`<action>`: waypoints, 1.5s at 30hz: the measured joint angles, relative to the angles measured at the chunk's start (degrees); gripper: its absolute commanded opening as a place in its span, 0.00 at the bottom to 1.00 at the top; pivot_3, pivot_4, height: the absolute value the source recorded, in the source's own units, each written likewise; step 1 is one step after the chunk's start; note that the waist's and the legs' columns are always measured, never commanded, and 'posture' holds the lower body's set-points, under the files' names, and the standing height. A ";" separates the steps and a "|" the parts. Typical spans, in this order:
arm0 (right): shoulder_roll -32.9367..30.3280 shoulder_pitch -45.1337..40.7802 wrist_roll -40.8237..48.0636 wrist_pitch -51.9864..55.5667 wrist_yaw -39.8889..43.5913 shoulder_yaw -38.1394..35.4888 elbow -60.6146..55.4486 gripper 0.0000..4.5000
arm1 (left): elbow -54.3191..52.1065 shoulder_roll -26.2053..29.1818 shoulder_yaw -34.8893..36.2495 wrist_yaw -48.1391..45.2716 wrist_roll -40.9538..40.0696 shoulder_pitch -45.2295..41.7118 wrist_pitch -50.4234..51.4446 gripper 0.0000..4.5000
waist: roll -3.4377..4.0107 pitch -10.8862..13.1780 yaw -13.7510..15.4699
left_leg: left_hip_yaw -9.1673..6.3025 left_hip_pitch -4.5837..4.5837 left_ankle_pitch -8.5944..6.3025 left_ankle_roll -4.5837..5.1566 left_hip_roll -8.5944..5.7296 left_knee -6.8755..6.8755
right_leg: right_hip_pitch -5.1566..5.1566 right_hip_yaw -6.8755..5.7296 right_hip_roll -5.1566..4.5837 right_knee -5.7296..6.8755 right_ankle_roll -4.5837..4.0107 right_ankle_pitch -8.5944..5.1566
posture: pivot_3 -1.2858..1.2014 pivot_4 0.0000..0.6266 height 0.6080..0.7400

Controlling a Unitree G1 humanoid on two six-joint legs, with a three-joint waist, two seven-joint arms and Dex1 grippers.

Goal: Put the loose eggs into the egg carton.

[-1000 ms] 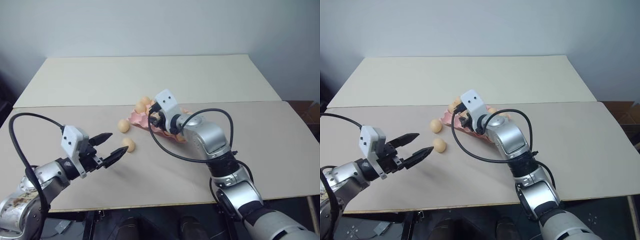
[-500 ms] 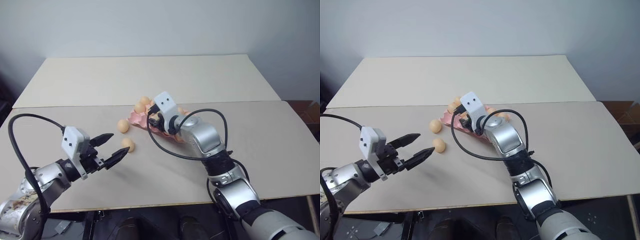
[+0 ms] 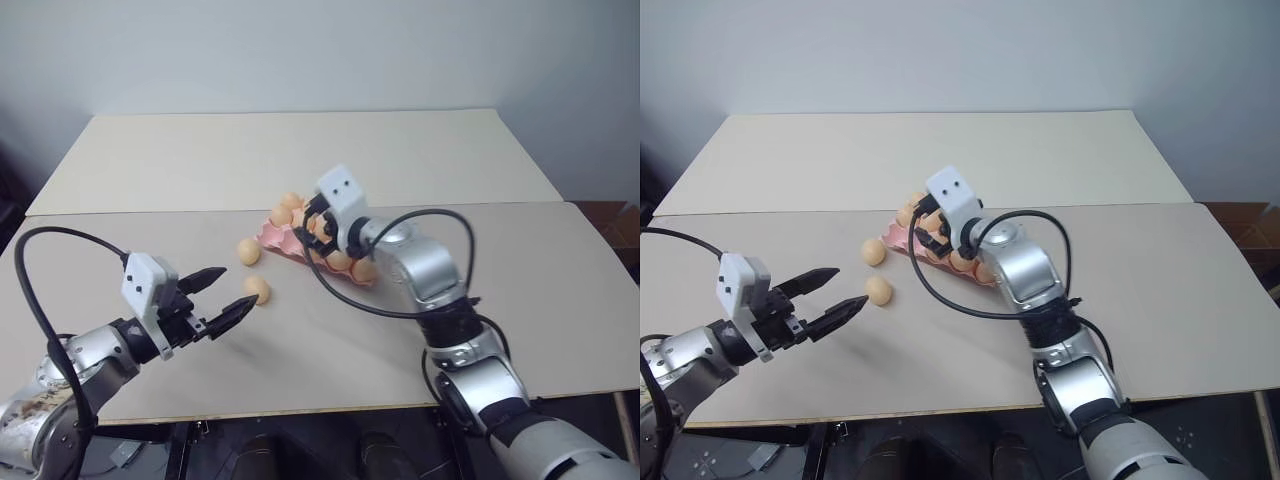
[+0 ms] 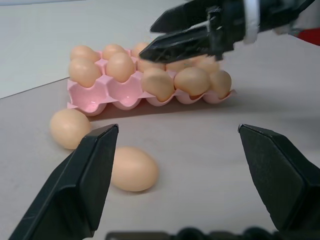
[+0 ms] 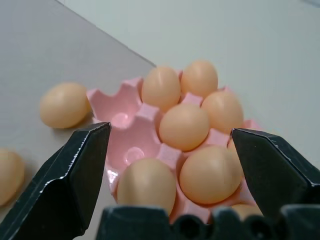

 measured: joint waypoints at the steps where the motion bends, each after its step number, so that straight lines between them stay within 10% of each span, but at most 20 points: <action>1: -1.77 0.86 1.03 0.05 1.56 -0.35 -2.30 0.99 | 0.02 0.16 0.17 0.13 -0.03 0.02 0.03 0.93 | 0.00 0.00 0.04 | -0.01 0.01 -0.02 0.03 0.00 0.00 | 0.03 -0.01 0.00 -0.01 0.00 0.00 | 0.52 0.24 1.00; 9: -26.04 17.63 9.30 -11.48 25.51 -7.18 -15.31 0.99 | 0.08 2.30 2.86 2.66 -1.05 0.57 4.03 0.93 | -0.01 0.00 1.43 | -0.03 0.11 -0.21 0.35 -0.02 0.01 | 0.13 -0.01 0.01 -0.06 0.00 0.00 | 0.52 0.24 1.00; 21: -45.05 26.28 23.79 -15.25 43.67 -30.27 -8.16 0.99 | -0.06 2.68 -0.57 19.78 -1.86 -8.85 22.59 0.93 | -0.06 0.03 1.69 | -0.04 0.65 -0.31 0.53 -0.04 0.01 | 0.82 0.02 -0.01 -0.25 0.00 0.00 | 0.52 0.24 1.00; 45: -50.20 31.35 28.24 -19.38 49.66 -38.13 -3.80 0.99 | -4.80 -7.64 0.43 51.25 -27.04 -29.12 44.73 0.93 | -0.08 0.04 1.93 | -0.05 0.91 -0.14 0.24 -0.06 0.05 | 1.06 0.09 -0.01 -0.21 0.01 0.00 | 0.52 0.24 1.00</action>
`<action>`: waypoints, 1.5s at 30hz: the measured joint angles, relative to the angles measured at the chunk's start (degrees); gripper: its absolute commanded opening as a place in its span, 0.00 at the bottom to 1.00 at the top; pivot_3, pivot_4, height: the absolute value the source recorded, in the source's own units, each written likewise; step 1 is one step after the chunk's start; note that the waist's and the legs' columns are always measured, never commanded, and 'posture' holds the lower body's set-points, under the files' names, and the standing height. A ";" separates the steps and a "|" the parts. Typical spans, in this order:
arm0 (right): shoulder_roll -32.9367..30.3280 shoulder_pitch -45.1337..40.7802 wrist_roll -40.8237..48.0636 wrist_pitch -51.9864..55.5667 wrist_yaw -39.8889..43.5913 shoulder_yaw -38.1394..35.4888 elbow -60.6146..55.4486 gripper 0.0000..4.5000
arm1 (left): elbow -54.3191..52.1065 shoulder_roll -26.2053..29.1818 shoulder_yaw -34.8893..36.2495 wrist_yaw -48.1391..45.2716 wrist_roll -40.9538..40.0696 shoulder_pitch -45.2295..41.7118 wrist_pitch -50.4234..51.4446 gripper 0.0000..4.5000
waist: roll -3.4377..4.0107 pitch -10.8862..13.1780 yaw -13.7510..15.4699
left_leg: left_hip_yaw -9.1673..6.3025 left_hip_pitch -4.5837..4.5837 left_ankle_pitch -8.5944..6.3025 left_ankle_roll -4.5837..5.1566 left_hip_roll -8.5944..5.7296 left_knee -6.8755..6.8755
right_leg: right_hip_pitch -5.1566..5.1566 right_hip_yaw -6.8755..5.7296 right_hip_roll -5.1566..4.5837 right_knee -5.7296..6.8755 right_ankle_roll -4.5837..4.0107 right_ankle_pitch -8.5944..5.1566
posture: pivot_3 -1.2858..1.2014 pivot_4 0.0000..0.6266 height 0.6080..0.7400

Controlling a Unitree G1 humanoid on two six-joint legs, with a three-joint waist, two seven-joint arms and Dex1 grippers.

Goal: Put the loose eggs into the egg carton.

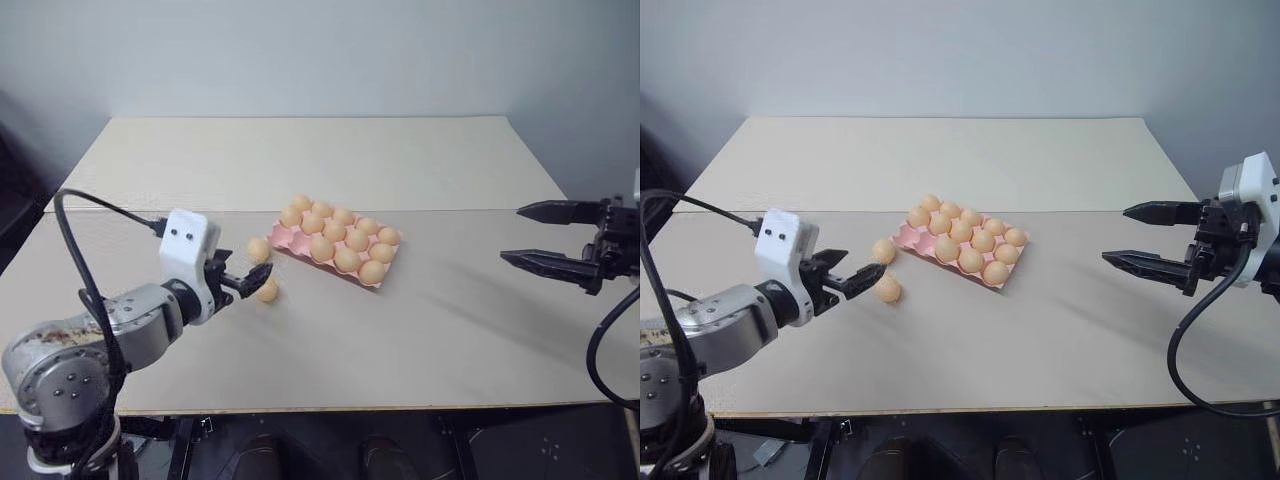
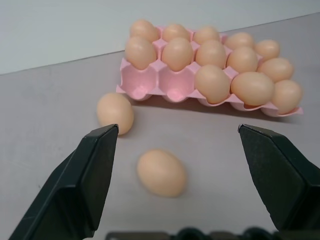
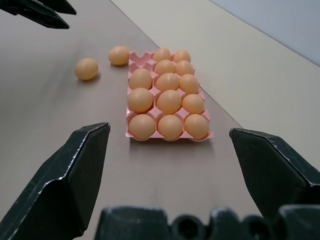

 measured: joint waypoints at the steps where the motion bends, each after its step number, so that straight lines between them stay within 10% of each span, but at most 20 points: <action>1: 0.00 -0.01 0.00 -0.17 -0.02 0.07 0.01 0.99 | 0.34 0.38 -0.05 1.46 -1.14 -0.51 0.17 0.93 | 0.00 0.00 0.01 | 0.00 0.00 0.08 -0.13 0.00 0.00 | 0.00 0.00 0.00 0.00 0.00 0.00 | 0.52 0.24 1.00; 19: 0.82 -2.26 -0.15 -1.53 -1.76 4.40 -0.25 0.99 | 7.11 -24.80 -10.35 31.49 7.02 -3.01 3.45 0.93 | -0.04 0.02 1.19 | -0.01 -0.01 0.22 -0.37 -0.07 0.05 | 0.06 0.02 -0.02 -0.07 0.04 0.02 | 0.52 0.24 1.00; 45: 0.82 -2.87 -0.16 -1.54 -3.38 5.37 -1.61 0.99 | 17.46 -37.77 -12.95 16.78 41.46 -5.50 3.66 0.93 | -0.08 0.04 1.20 | -0.01 -0.05 0.22 -0.38 -0.10 0.03 | 0.06 0.00 -0.03 -0.15 0.05 0.03 | 0.52 0.24 1.00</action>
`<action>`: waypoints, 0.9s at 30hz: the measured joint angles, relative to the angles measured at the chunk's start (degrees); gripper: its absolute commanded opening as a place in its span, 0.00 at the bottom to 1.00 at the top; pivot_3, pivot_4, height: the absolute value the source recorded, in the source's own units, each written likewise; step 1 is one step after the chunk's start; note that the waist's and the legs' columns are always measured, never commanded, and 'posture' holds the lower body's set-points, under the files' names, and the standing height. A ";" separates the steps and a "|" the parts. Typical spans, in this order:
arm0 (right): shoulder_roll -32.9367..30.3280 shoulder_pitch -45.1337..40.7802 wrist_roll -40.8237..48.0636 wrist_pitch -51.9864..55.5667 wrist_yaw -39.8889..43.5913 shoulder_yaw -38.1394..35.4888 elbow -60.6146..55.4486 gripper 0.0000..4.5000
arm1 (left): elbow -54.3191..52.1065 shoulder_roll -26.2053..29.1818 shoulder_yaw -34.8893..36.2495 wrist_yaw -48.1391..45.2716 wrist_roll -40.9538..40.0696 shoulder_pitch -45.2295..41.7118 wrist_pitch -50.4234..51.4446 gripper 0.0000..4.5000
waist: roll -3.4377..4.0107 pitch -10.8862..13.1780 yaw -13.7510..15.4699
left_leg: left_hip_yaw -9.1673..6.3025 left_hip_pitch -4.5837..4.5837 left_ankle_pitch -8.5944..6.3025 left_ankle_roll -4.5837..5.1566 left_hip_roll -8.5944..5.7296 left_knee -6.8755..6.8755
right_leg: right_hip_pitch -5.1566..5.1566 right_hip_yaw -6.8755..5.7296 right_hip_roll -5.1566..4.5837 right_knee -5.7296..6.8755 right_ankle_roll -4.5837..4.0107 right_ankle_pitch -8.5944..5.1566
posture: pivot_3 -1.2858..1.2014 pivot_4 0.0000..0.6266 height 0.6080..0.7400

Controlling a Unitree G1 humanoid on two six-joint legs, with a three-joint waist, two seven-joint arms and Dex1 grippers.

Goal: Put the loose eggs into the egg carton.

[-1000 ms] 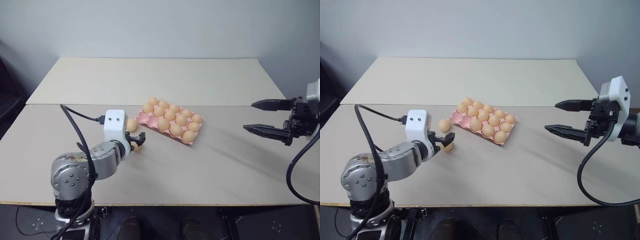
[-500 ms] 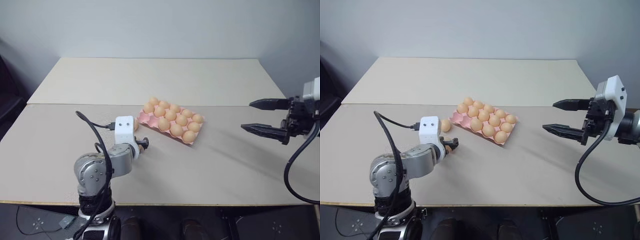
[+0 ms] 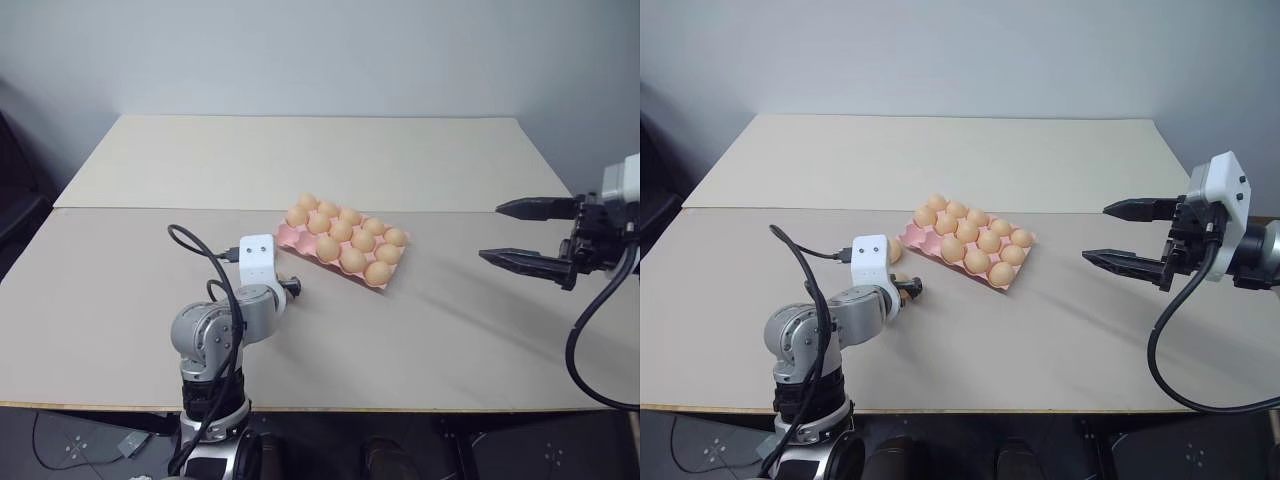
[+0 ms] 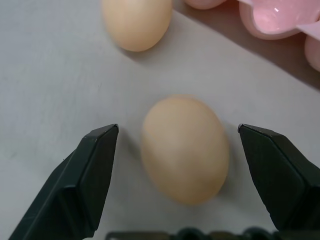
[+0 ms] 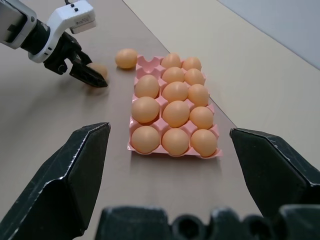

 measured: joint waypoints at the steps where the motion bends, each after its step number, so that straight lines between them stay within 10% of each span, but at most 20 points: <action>1: 0.00 -0.05 0.00 0.00 -0.03 0.11 0.00 0.99 | 0.04 -0.24 -0.01 -0.35 0.50 0.09 0.00 0.93 | 0.00 0.00 0.00 | 0.00 0.00 0.00 0.00 0.00 0.00 | 0.00 0.00 0.00 0.00 0.00 0.00 | 0.52 0.24 1.00; 10: 0.00 -0.96 -0.26 -0.07 -0.28 1.43 0.09 0.99 | -0.25 -1.90 -1.63 -5.49 7.94 1.35 -2.36 0.93 | 0.01 0.00 -0.01 | 0.00 0.02 0.00 0.01 0.00 0.00 | 0.01 0.00 0.00 0.02 0.00 0.00 | 0.52 0.24 1.00; 19: 0.27 -1.10 -0.52 -0.10 -0.40 1.54 0.31 1.00 | -0.13 -1.90 -1.82 -9.74 13.64 1.53 -3.14 0.41 | 0.01 0.00 0.12 | -0.02 0.00 -0.01 0.02 0.00 0.00 | 0.01 0.00 -0.01 0.00 0.01 0.01 | 0.52 0.24 1.00; 27: 0.30 -0.97 -0.50 -0.10 -0.44 1.56 -0.30 1.00 | -4.21 3.41 -5.39 -15.41 15.55 2.41 -3.88 0.37 | 0.00 0.00 0.01 | -0.02 -0.04 -0.01 0.02 0.01 -0.01 | -0.04 0.00 0.00 0.02 0.02 0.01 | 0.52 0.24 1.00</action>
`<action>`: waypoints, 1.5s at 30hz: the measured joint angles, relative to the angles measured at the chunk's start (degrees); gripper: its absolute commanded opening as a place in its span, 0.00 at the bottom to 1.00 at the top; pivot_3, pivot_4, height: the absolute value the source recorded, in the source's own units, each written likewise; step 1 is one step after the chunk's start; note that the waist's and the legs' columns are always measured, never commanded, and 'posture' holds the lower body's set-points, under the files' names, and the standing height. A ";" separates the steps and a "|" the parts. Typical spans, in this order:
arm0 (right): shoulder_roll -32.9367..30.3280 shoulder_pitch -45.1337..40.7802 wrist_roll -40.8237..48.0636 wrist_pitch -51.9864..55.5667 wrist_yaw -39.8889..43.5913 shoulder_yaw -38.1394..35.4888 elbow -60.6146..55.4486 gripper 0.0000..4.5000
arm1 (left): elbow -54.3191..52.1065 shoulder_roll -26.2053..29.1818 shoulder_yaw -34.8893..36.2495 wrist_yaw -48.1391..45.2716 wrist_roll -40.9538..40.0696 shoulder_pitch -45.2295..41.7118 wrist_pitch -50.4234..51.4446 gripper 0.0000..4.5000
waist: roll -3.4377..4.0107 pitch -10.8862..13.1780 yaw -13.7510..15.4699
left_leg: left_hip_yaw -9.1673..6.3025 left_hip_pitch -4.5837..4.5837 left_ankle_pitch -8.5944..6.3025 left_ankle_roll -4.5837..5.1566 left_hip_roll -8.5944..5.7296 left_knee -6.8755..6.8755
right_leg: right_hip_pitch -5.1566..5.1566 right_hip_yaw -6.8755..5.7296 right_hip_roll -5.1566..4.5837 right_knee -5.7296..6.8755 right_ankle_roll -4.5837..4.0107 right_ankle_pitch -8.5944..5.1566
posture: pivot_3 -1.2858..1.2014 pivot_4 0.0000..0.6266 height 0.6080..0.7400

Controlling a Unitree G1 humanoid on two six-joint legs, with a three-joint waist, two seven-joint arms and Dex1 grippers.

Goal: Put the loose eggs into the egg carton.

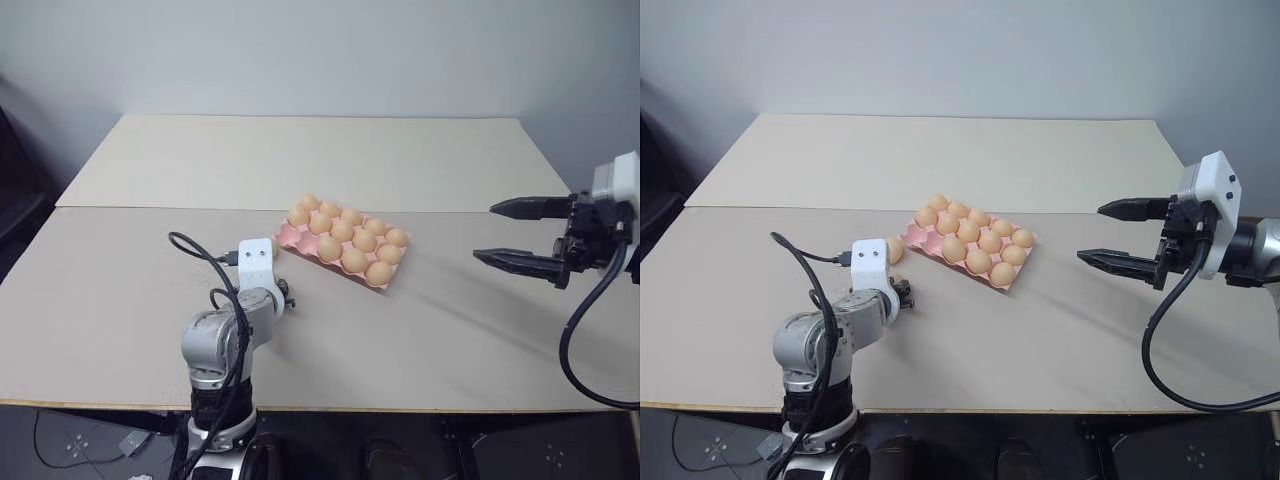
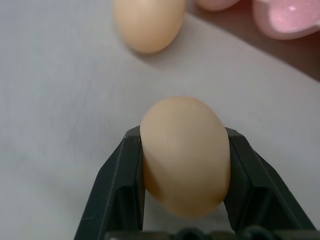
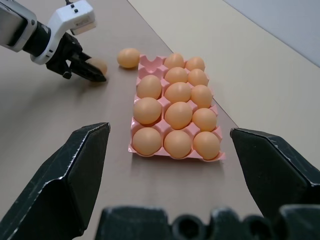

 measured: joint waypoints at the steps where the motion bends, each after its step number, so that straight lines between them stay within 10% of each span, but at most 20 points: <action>1: 0.00 0.01 0.00 0.00 -0.01 0.00 -0.03 1.00 | -1.26 1.26 -0.28 -1.20 -0.04 -0.18 -0.42 0.37 | 0.00 0.00 -0.06 | 0.00 0.00 0.00 0.00 0.00 0.00 | 0.00 0.00 0.00 0.00 0.00 0.00 | 0.52 0.24 1.00; 14: 0.94 0.41 1.01 0.01 -0.12 -0.45 -2.08 1.00 | -8.15 10.66 -2.96 -17.68 -0.74 2.09 -23.12 0.37 | 0.01 -0.01 -0.02 | 0.03 0.01 -0.05 0.08 0.02 -0.01 | 0.01 0.00 0.00 0.00 0.00 0.00 | 0.52 0.24 1.00; 23: 1.02 0.42 1.08 0.05 -0.84 -0.50 -2.77 1.00 | 11.00 8.99 -8.01 -21.51 5.44 1.49 -44.81 0.37 | 0.02 -0.01 0.16 | 0.03 -0.04 -0.09 0.16 0.01 0.00 | -0.01 -0.01 0.00 -0.06 0.00 0.00 | 0.52 0.24 1.00; 45: -0.02 0.54 1.11 0.25 -1.21 -0.52 -3.21 1.00 | 36.24 3.97 -9.21 -23.75 10.47 -7.97 -53.76 0.37 | 0.02 -0.01 0.12 | 0.02 -0.04 -0.07 0.14 0.00 0.01 | -0.02 -0.02 0.01 -0.02 0.02 0.01 | 0.52 0.24 1.00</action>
